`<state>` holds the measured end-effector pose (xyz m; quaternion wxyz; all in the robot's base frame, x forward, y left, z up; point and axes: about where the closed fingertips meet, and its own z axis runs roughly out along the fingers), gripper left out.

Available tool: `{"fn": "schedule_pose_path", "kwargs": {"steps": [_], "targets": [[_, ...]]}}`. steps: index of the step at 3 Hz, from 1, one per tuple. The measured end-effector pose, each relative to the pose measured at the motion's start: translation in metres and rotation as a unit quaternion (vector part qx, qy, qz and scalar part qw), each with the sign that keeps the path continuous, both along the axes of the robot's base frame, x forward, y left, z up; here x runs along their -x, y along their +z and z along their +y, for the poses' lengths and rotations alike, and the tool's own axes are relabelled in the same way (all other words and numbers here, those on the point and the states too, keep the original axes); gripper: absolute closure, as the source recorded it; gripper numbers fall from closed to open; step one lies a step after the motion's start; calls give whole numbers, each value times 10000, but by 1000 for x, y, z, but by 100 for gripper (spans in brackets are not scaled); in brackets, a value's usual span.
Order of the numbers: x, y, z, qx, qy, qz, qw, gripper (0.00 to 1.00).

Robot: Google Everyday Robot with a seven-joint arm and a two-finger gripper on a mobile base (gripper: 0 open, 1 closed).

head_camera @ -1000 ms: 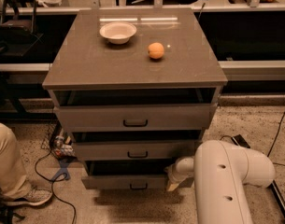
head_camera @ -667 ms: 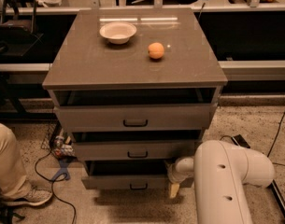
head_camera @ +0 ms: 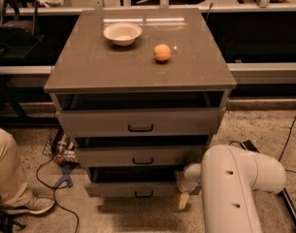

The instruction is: Open bottom drawer

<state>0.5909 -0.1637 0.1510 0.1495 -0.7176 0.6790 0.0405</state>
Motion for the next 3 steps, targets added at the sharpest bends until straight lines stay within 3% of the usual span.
{"fn": "schedule_pose_path", "kwargs": {"steps": [1, 2, 3], "targets": [[19, -3, -15, 77, -324, 345, 9988, 18], [34, -2, -26, 101, -611, 506, 9968, 42], [35, 0, -27, 118, -650, 510, 9965, 65]]}}
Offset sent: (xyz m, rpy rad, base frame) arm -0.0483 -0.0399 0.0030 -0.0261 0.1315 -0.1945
